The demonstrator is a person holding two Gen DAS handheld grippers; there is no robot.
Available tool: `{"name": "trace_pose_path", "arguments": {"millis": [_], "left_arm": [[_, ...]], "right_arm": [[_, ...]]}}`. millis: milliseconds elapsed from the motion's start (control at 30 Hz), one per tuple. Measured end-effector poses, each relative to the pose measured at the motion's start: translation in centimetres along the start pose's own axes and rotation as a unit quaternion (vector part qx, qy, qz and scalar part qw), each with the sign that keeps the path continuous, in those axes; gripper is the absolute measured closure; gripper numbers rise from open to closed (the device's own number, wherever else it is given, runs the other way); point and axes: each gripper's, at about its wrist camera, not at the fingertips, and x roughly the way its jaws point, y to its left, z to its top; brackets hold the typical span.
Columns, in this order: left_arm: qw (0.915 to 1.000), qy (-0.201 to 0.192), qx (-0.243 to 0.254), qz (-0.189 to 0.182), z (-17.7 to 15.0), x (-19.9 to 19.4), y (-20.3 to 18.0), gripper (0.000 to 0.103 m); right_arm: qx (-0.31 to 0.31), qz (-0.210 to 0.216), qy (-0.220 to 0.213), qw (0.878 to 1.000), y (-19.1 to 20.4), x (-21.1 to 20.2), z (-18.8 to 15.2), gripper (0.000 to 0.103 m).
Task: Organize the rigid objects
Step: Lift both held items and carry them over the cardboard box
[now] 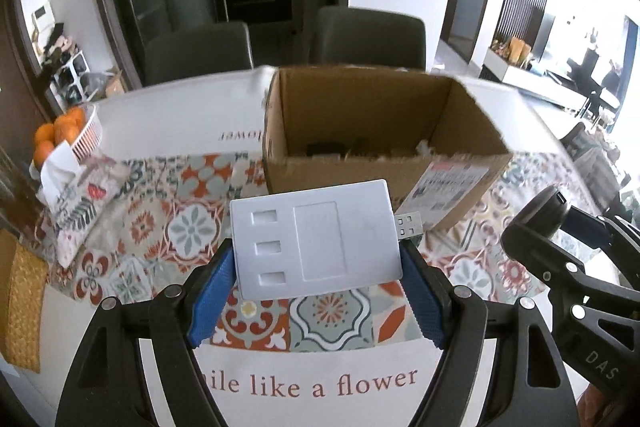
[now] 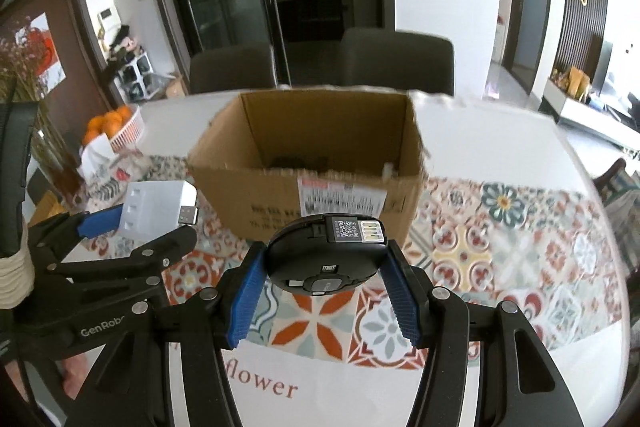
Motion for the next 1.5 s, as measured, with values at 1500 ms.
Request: {"name": "trace_pose_path", "arguments": {"millis": [1500], "left_arm": [[0.9989,0.012,0.045,0.012,12.1,5.9,-0.4,0.025]], "right_arm": [[-0.022,-0.013,-0.008,1.0,-2.1,5.8,11.5,0.045]]}}
